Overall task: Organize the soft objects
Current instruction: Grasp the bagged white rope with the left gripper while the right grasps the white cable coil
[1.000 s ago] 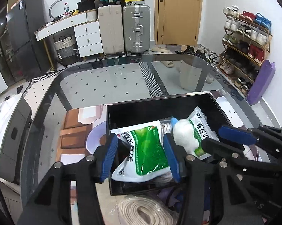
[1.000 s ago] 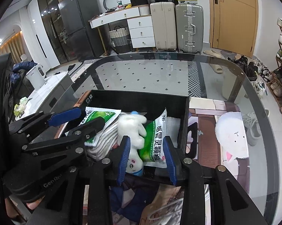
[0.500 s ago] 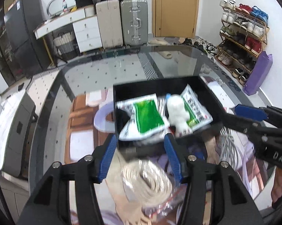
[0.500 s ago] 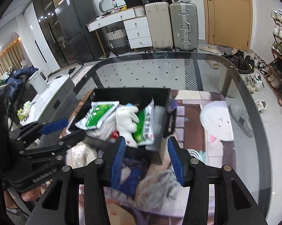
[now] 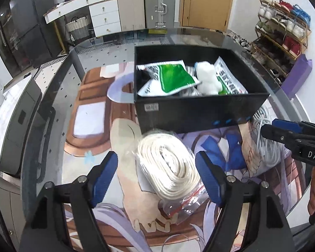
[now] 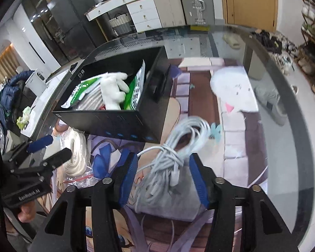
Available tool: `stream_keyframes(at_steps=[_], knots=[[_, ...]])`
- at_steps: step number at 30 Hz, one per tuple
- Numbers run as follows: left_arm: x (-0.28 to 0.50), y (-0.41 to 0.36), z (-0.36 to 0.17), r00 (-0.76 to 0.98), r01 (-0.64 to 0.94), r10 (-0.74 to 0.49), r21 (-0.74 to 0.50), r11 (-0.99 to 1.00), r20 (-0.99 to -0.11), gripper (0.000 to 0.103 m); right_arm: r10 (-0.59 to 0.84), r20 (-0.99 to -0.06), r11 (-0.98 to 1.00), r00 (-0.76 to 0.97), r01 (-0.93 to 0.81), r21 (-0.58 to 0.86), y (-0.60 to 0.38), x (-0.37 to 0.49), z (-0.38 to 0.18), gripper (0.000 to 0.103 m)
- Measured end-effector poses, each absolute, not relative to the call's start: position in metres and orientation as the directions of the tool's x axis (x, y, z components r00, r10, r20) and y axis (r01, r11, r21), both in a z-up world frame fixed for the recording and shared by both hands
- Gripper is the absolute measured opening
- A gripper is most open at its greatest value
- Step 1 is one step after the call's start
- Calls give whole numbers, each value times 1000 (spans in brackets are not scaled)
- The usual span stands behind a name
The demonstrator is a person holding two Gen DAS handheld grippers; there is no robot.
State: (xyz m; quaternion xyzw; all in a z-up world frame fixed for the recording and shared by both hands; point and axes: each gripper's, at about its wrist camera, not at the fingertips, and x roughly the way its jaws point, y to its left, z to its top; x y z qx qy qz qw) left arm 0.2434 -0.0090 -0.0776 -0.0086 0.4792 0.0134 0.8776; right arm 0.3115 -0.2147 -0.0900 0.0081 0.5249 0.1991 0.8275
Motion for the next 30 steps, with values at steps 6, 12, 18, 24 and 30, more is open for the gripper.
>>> stream_keyframes(at_steps=[6,12,18,24,30], knots=[[240,-20,-83,543,-9,37,38,999,-839,77,308,-893,918,329,-349,189,-201,302,-101,49],[239,-19,-91,519,-12,56,59,998,-853,77,318,-908,904,273,-377,203,-204,280,-99,45],[240,-16,-92,526,-13,66,70,997,-848,77,350,-909,855,227,-475,210,-200,247,-99,45],[250,-19,-92,532,-31,74,68,997,-844,77,367,-899,854,240,-471,223,-193,249,-96,48],[257,-26,-103,526,-24,103,106,994,-844,81,362,-896,859,258,-465,213,-184,262,-90,50]])
